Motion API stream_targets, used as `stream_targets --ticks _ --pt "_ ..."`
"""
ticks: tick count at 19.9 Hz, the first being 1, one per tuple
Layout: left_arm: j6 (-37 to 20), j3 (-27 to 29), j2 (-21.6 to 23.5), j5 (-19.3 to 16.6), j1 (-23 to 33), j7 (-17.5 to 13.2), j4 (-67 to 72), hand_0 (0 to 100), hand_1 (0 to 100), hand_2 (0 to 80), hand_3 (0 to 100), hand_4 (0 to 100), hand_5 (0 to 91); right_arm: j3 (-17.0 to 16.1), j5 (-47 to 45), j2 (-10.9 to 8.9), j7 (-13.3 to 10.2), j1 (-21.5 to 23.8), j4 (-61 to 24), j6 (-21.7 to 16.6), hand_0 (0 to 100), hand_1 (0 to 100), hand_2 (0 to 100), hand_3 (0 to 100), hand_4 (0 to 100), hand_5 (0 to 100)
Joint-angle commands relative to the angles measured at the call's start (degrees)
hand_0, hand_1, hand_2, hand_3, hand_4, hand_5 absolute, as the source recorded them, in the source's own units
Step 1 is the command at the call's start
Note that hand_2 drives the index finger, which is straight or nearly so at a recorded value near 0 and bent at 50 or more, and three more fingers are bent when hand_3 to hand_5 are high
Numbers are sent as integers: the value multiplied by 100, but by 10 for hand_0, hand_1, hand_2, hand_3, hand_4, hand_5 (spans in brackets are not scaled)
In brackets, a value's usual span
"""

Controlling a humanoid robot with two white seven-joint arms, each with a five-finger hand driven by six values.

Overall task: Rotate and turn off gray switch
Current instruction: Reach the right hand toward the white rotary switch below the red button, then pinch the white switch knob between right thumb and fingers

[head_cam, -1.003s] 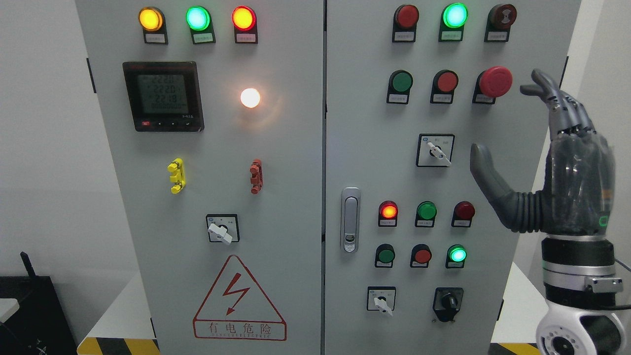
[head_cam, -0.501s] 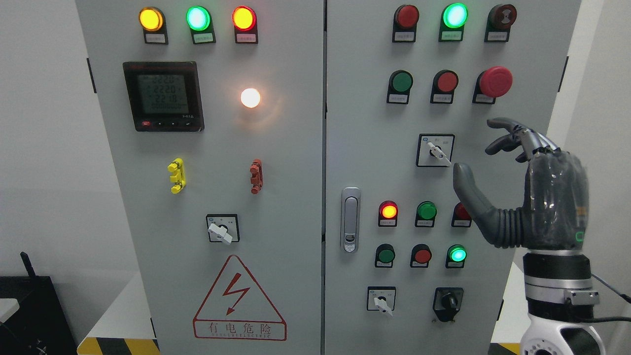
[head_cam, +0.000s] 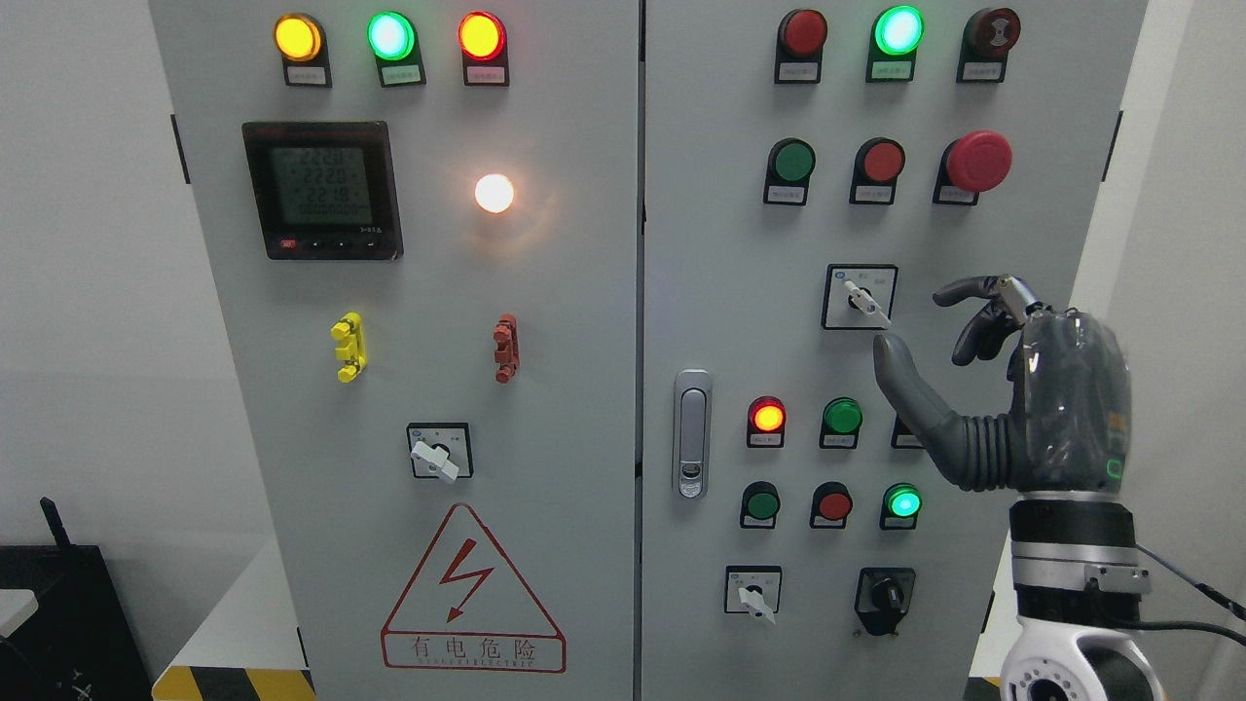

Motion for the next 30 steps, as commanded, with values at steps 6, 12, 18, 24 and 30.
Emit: stream_targets --ticks 6,12,18,24,30 --pt "-2 -9 0 0 0 4 79 120 389 0 0 0 0 336 53 33 12 -213 169 622 80 340 523 996 943 1000" --pt "-2 -9 0 0 0 4 79 120 389 0 0 0 0 398 106 24 21 -337 231 877 34 376 542 984 944 1000" --pt "-2 -9 0 0 0 -5 79 120 389 0 0 0 0 548 264 24 21 -468 345 1203 0 417 576 977 944 1000" --pt "-2 -9 0 0 0 -5 79 120 389 0 0 0 0 539 282 16 21 -539 477 1203 0 434 585 974 943 1000" --pt "-2 -9 0 0 0 -5 79 120 389 0 0 0 0 504 317 -2 21 -617 565 1212 0 438 577 967 940 1000"
